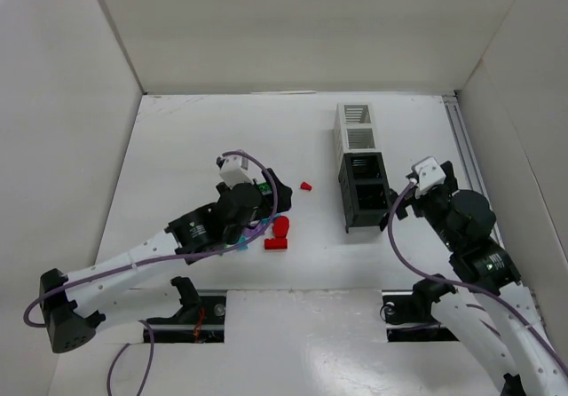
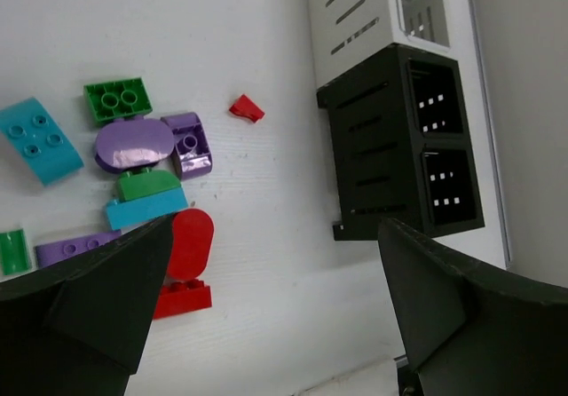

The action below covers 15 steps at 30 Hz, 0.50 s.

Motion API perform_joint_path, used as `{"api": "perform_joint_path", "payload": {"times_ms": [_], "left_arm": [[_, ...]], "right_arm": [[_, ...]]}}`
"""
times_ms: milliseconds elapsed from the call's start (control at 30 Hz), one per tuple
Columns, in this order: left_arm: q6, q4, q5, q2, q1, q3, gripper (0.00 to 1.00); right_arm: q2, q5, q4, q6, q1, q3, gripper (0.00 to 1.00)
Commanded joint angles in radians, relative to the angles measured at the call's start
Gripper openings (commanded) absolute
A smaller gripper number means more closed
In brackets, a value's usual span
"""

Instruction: Sort the legos into containers by color

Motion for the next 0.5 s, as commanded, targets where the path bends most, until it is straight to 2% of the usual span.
{"api": "perform_joint_path", "payload": {"times_ms": [0,67,167,267,367,467], "left_arm": [[-0.092,-0.059,-0.065,0.009,-0.026,-0.008,1.00],[-0.141,-0.072,-0.056,-0.011,-0.026,-0.030,1.00],[-0.242,-0.139,-0.047,-0.068,-0.026,-0.071,1.00],[-0.328,-0.246,-0.091,-0.125,-0.026,-0.101,1.00],[-0.460,-0.385,-0.128,-0.145,-0.026,-0.101,1.00],[-0.565,-0.473,-0.141,-0.156,-0.026,-0.081,1.00]], "right_arm": [[-0.016,-0.057,0.085,-0.053,0.007,0.010,1.00],[-0.016,-0.168,0.120,-0.090,0.007,-0.004,1.00],[0.073,-0.287,0.094,-0.159,0.016,0.028,1.00],[0.191,-0.297,0.065,-0.205,0.091,0.066,1.00],[0.268,-0.297,0.080,-0.222,0.244,0.067,1.00],[0.332,-0.230,0.128,-0.222,0.419,0.067,0.97]]}}
